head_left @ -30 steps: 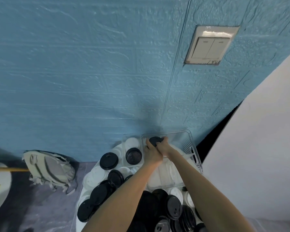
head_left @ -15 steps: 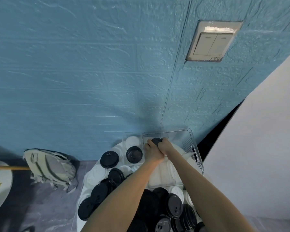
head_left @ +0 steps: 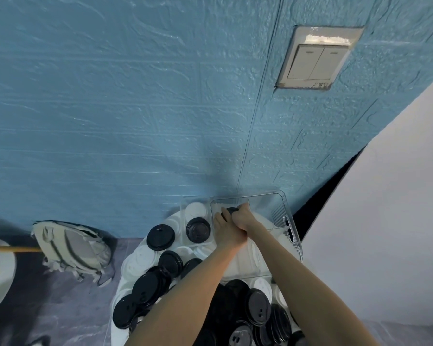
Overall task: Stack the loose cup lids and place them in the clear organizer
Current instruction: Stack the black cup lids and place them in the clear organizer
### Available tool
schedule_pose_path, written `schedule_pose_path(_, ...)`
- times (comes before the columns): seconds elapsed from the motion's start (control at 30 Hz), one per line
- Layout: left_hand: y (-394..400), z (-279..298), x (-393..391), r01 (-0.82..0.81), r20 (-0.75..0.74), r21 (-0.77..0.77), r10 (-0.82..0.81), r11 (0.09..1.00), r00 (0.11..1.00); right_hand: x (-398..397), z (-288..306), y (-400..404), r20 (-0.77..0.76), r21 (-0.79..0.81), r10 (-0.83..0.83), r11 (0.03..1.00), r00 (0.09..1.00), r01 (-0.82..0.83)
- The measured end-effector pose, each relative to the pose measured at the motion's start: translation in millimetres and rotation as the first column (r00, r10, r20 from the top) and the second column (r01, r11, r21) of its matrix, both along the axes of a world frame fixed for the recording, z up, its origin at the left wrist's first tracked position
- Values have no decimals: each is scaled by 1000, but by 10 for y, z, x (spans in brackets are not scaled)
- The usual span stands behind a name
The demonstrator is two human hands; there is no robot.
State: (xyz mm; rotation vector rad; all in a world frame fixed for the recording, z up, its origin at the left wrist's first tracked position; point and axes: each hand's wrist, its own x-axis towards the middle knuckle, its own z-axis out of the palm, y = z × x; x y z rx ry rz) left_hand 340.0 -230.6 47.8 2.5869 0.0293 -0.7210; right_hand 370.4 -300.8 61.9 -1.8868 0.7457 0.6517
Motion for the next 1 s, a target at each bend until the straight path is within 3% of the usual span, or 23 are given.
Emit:
schedule_pose_path(0.13, 13, -8, -17, 46, 83, -3, -45, 999, 995, 57, -209, -60, 19, 11, 1, 1000, 1000, -1)
schedule_pose_path(0.33, 36, 65, -102, 156, 159, 123, -174, 980, 972, -86, 192, 67, 47, 5, 9, 1000, 999, -9)
schedule_pose_path(0.47, 53, -44, -122, 169, 218, 53, -177, 984, 960, -104, 308, 108, 106, -96, 45, 995, 993, -35)
schedule_pose_path(0.6, 55, 40, -118, 152, 188, 35, -156, 988, 970, -121, 296, 72, 94, -207, 146, 970, 985, -124)
schedule_pose_path(0.73, 79, 150, -59, 131, 133, 22, -133, 991, 982, -164, 318, 79, 70, -191, 202, 964, 977, -185)
schedule_pose_path(0.87, 94, 200, 4, 140, 97, 9, -140, 990, 985, -192, 313, 70, 86, -166, 177, 973, 981, -161)
schedule_pose_path(1.0, 110, 294, -9, 104, 159, -29, -98, 994, 982, -219, 327, 26, 142, -164, 129, 981, 981, -105)
